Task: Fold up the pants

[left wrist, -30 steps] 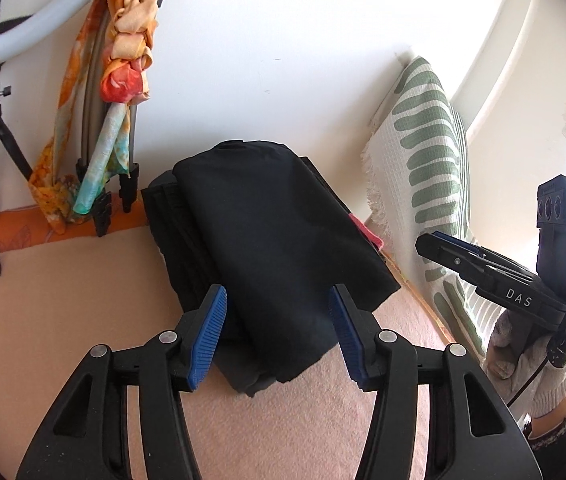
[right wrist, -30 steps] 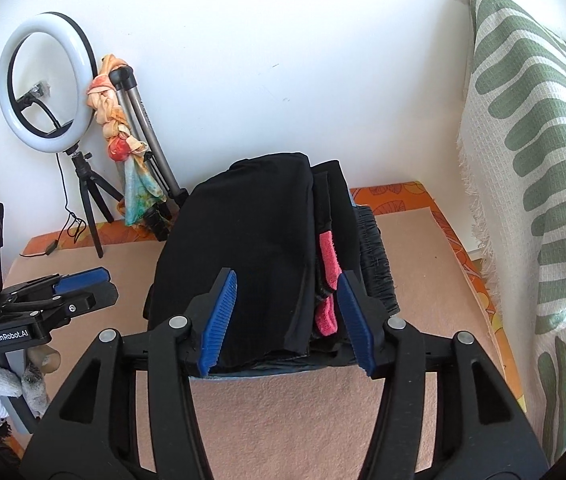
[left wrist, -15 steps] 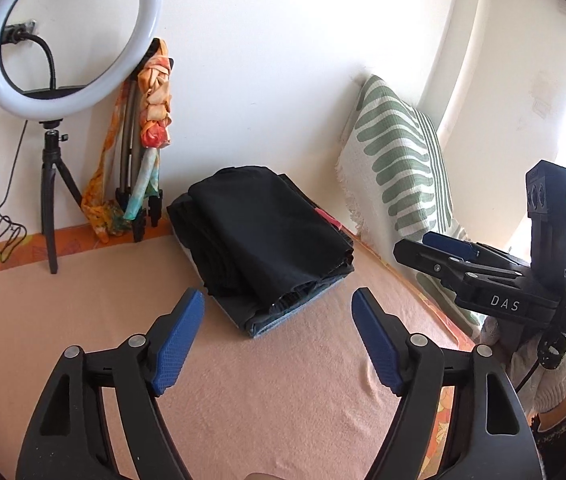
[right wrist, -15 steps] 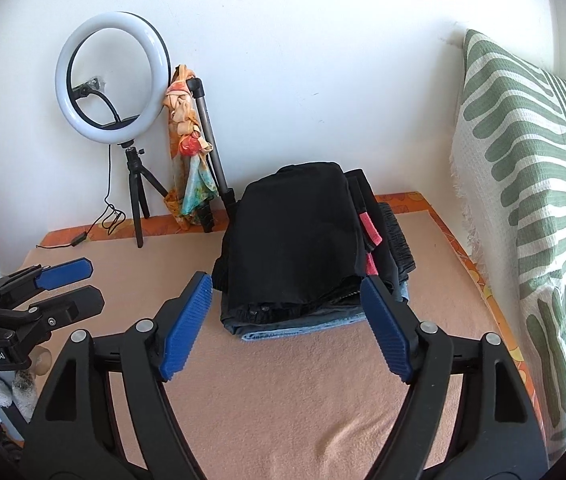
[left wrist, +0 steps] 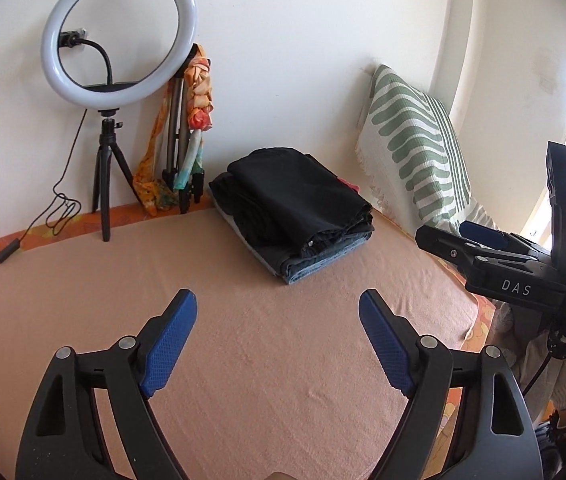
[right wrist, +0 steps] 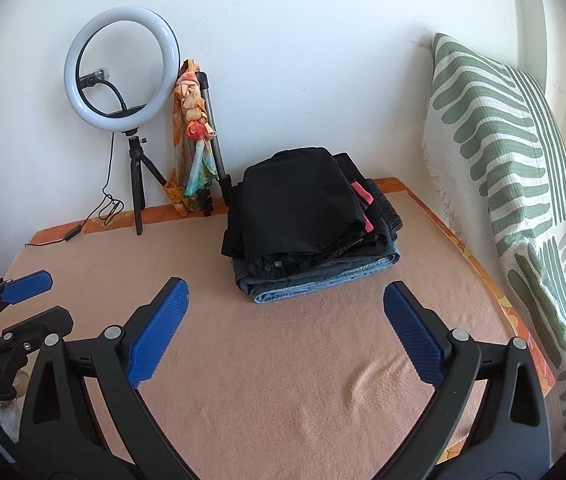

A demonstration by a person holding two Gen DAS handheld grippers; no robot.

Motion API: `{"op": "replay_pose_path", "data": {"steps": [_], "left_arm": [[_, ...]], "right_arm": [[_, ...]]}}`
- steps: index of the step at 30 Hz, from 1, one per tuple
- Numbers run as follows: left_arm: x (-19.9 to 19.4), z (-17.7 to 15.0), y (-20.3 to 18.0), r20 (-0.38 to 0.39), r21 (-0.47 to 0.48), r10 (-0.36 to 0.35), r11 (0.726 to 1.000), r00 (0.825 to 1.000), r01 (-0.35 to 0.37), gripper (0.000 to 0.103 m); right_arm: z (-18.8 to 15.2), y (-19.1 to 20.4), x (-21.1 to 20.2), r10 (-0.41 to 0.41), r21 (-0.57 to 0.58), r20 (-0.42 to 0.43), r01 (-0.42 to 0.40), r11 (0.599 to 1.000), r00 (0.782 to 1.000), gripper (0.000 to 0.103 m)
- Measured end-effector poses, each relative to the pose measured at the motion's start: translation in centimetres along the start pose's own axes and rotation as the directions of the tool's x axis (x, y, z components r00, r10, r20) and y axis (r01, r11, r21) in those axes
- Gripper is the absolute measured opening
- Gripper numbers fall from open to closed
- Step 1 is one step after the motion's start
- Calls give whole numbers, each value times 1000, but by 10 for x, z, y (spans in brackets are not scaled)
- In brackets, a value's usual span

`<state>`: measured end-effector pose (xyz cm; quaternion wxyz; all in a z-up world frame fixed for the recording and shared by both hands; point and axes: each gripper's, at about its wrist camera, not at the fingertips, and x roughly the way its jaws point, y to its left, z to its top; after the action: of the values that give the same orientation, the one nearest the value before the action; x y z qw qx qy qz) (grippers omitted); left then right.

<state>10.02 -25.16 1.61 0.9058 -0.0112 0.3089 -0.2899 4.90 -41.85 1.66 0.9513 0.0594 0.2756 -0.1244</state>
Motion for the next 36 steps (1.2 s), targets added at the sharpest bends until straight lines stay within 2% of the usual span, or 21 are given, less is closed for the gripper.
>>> {"op": "replay_pose_path", "data": {"steps": [13, 16, 22, 26, 31, 34, 36], "left_arm": [[-8, -37, 5, -3, -1, 32, 999, 999, -32, 83], [-8, -39, 4, 6, 20, 50, 999, 999, -51, 83], [-6, -41, 8, 7, 0, 36, 999, 999, -36, 83], [-9, -41, 7, 30, 8, 55, 998, 998, -56, 83], [-9, -41, 8, 24, 1, 72, 997, 997, -72, 83], [-8, -42, 10, 15, -8, 92, 996, 996, -91, 85], [-9, -42, 10, 28, -2, 113, 994, 993, -113, 91]], "right_arm": [[-35, 10, -8, -2, 49, 10, 1, 999, 1000, 101], [-37, 11, -6, -7, 52, 15, 6, 999, 1000, 101], [-42, 10, -2, -21, 55, 16, 20, 998, 1000, 101], [-44, 9, -3, -31, 61, 22, 30, 998, 999, 101], [-45, 9, -4, -37, 71, 31, 35, 997, 999, 101], [-44, 8, -4, -41, 69, 35, 38, 997, 999, 101], [-44, 8, -4, -40, 71, 38, 37, 997, 998, 101]]}}
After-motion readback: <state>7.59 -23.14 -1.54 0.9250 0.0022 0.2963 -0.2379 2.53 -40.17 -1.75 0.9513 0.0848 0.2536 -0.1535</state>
